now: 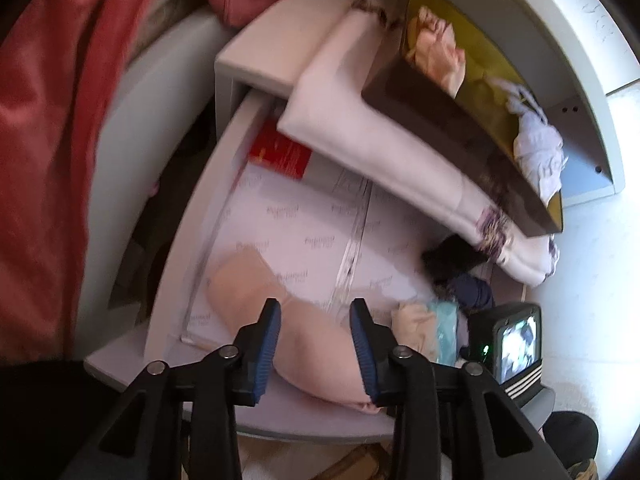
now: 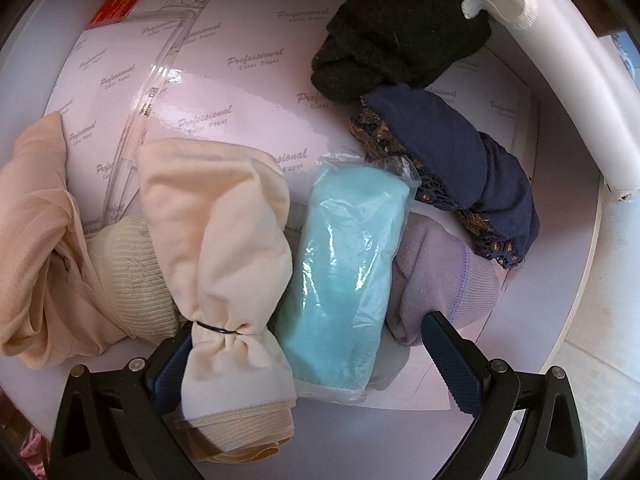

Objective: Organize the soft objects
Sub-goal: 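Move the left gripper back down into the drawer toward the beige tights, then close the left gripper on the beige tights while the right gripper grasps peach rolled underwear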

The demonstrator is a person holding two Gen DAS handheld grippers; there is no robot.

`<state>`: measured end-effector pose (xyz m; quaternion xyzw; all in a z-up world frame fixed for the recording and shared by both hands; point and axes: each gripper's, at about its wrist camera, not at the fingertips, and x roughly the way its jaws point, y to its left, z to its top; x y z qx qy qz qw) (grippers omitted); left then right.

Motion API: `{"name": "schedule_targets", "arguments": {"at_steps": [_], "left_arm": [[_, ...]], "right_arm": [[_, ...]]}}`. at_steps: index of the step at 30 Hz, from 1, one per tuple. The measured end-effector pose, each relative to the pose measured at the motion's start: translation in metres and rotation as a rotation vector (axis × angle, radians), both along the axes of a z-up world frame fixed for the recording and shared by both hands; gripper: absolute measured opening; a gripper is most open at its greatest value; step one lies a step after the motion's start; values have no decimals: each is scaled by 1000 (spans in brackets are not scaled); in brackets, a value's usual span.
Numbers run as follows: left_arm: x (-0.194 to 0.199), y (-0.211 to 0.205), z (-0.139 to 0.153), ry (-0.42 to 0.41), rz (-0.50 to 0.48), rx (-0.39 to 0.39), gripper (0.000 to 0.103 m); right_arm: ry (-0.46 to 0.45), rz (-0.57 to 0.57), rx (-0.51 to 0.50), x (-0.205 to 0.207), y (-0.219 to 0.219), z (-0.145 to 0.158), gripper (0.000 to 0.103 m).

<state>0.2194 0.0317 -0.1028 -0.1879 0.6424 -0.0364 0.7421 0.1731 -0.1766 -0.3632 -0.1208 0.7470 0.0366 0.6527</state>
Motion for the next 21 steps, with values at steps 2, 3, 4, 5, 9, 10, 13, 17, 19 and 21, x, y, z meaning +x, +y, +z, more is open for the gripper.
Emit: {"name": "schedule_targets", "arguments": {"at_steps": [2, 3, 4, 5, 9, 10, 13, 17, 19, 21], "left_arm": [[-3, 0, -5, 27, -8, -6, 38], [-4, -1, -9, 48, -15, -17, 40], [-4, -1, -11, 61, -16, -23, 41], [-5, -1, -14, 70, -13, -24, 41], [-6, 0, -22, 111, -1, -52, 42], [-6, -1, -25, 122, -1, -60, 49], [-5, -2, -32, 163, -3, -88, 75], [-2, -6, -40, 208, -3, -70, 79], [1, -7, -47, 243, 6, -98, 82], [5, -12, -55, 276, 3, -93, 82]], "right_arm": [[-2, -2, 0, -1, 0, 0, 103], [-3, -3, 0, -1, -1, 0, 103], [-4, -3, -1, -2, 0, 1, 103], [-5, -4, -1, -3, -1, 1, 103], [-8, -6, -2, -4, -1, 1, 103], [-8, -6, -2, -4, -1, 1, 103], [-10, -7, -3, -4, 0, 2, 103], [-12, -10, -5, -4, 0, 4, 103], [-12, -9, -5, -4, 0, 4, 103], [-12, -10, -5, -4, 0, 4, 103]]}}
